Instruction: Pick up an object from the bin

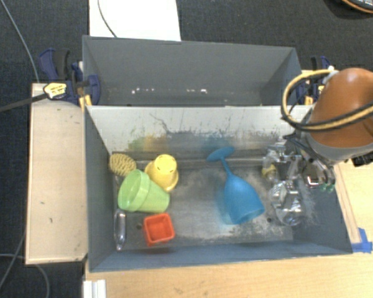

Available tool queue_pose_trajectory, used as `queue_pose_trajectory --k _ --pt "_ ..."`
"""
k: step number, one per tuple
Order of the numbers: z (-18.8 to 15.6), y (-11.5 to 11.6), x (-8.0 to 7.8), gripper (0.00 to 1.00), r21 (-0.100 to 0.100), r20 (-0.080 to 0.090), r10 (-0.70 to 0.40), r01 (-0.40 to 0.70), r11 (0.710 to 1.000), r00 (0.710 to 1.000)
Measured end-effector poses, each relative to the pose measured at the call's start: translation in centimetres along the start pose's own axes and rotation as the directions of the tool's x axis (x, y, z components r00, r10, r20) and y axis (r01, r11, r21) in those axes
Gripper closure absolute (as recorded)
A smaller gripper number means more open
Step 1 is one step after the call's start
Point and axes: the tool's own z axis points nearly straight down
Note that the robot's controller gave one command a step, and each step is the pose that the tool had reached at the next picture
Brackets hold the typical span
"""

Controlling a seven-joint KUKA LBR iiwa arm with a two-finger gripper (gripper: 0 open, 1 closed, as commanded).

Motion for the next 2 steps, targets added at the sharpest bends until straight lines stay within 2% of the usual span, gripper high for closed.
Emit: queue_pose_trajectory --k 1,2 --pt "-0.4 0.0 -0.2 0.00 0.001 0.008 -0.004 0.004 1.000 1.000" --pt "9.6 -5.7 -2.3 0.00 -0.023 -0.002 -0.222 0.222 0.975 0.975"
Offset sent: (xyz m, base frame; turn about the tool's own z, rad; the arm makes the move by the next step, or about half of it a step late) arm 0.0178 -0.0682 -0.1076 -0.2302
